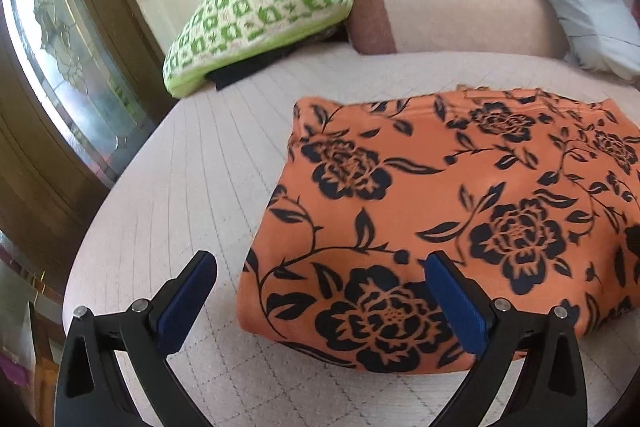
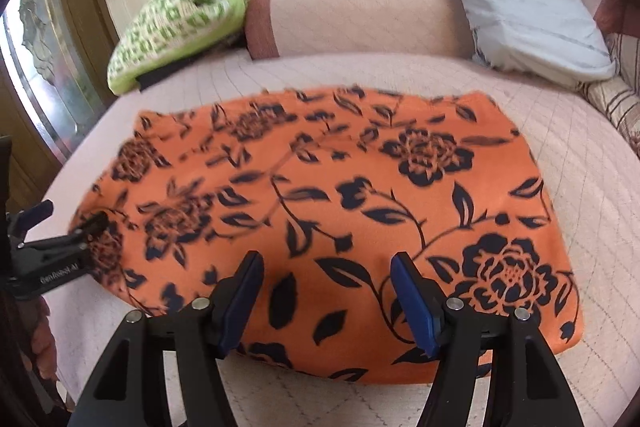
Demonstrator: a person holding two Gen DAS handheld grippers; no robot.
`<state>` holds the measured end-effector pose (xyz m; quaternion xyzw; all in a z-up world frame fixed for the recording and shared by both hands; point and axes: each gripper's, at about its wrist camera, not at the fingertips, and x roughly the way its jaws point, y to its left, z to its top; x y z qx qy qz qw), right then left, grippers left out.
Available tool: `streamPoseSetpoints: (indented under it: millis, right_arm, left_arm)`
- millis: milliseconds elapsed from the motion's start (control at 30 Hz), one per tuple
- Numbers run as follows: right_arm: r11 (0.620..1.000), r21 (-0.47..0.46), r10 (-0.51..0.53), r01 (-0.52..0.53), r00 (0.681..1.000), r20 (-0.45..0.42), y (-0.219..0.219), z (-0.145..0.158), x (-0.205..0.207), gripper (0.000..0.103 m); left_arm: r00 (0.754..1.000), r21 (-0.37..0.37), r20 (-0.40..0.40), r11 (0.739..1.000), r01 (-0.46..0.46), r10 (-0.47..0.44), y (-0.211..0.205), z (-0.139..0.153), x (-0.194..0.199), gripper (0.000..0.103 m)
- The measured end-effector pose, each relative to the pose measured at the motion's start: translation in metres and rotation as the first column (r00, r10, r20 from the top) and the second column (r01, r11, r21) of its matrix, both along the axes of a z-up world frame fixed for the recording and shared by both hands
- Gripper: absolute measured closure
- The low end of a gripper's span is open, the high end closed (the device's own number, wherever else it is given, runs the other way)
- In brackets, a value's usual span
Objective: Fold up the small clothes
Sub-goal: 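Press the folded orange blouse flat with both open grippers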
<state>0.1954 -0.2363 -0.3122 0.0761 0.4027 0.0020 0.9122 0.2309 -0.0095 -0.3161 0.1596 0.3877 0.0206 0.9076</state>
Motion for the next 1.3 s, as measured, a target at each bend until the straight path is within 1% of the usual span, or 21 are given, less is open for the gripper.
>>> streamPoseSetpoints:
  millis: [100, 300, 400, 500, 533, 633, 700, 733, 767, 800, 867, 1000, 1300]
  right_arm:
    - [1.0, -0.005, 0.015, -0.014, 0.999, 0.039, 0.006, 0.007, -0.003, 0.034]
    - [0.999, 0.004, 0.033, -0.033, 0.999, 0.039, 0.018, 0.005, 0.003, 0.034]
    - [0.999, -0.001, 0.054, -0.054, 0.998, 0.012, 0.027, -0.001, 0.009, 0.034]
    - [0.998, -0.018, 0.058, -0.059, 0.997, -0.055, 0.034, -0.015, 0.02, 0.033]
    - [0.997, -0.037, 0.058, -0.061, 0.995, -0.081, 0.037, -0.021, 0.024, 0.033]
    - [0.995, -0.071, 0.067, -0.073, 0.995, -0.077, 0.041, -0.023, 0.027, 0.033]
    - [0.996, -0.052, 0.073, -0.077, 0.994, -0.076, 0.039, -0.023, 0.028, 0.033]
    - [0.996, -0.048, 0.077, -0.081, 0.994, -0.076, 0.038, -0.023, 0.028, 0.033]
    - [0.995, -0.046, 0.083, -0.087, 0.994, -0.077, 0.038, -0.023, 0.028, 0.033]
    - [0.995, -0.045, 0.087, -0.09, 0.993, -0.079, 0.037, -0.023, 0.028, 0.033]
    - [0.994, -0.044, 0.093, -0.097, 0.993, -0.077, 0.036, -0.022, 0.027, 0.033]
    - [0.994, -0.045, 0.097, -0.101, 0.992, -0.083, 0.037, -0.023, 0.027, 0.033]
    - [0.994, -0.037, 0.097, -0.101, 0.991, -0.091, 0.037, -0.024, 0.029, 0.033]
  left_arm:
    - [1.0, 0.009, 0.01, 1.0, 0.023, -0.023, -0.007, 0.003, -0.007, 0.0]
    - [0.998, 0.0, 0.035, 0.999, 0.043, -0.042, -0.015, 0.013, -0.013, 0.0]
    - [0.998, -0.008, 0.038, 0.999, 0.044, -0.044, -0.018, 0.015, -0.016, 0.0]
    - [0.998, -0.007, 0.035, 0.999, 0.05, -0.049, -0.023, 0.012, -0.017, 0.0]
    - [0.998, -0.003, 0.028, 0.999, 0.051, -0.051, -0.025, 0.01, -0.016, 0.0]
    - [0.996, -0.011, -0.069, 0.998, 0.055, -0.055, -0.031, -0.011, -0.003, 0.0]
    - [0.982, -0.048, -0.188, 0.998, 0.029, -0.037, -0.03, -0.034, 0.013, 0.0]
    - [0.977, -0.072, -0.211, 0.997, 0.012, -0.027, -0.028, -0.04, 0.017, 0.0]
    - [0.978, -0.105, -0.207, 0.995, -0.003, -0.019, -0.025, -0.041, 0.02, 0.0]
    - [0.979, -0.109, -0.205, 0.994, -0.005, -0.017, -0.025, -0.039, 0.021, 0.0]
    - [0.981, -0.09, -0.193, 0.996, 0.003, -0.02, -0.027, -0.04, 0.019, 0.0]
    - [0.989, -0.042, -0.144, 0.999, 0.034, -0.04, -0.034, -0.042, 0.012, 0.0]
    - [0.99, -0.01, -0.131, 0.998, 0.057, -0.058, -0.037, -0.047, 0.006, 0.0]
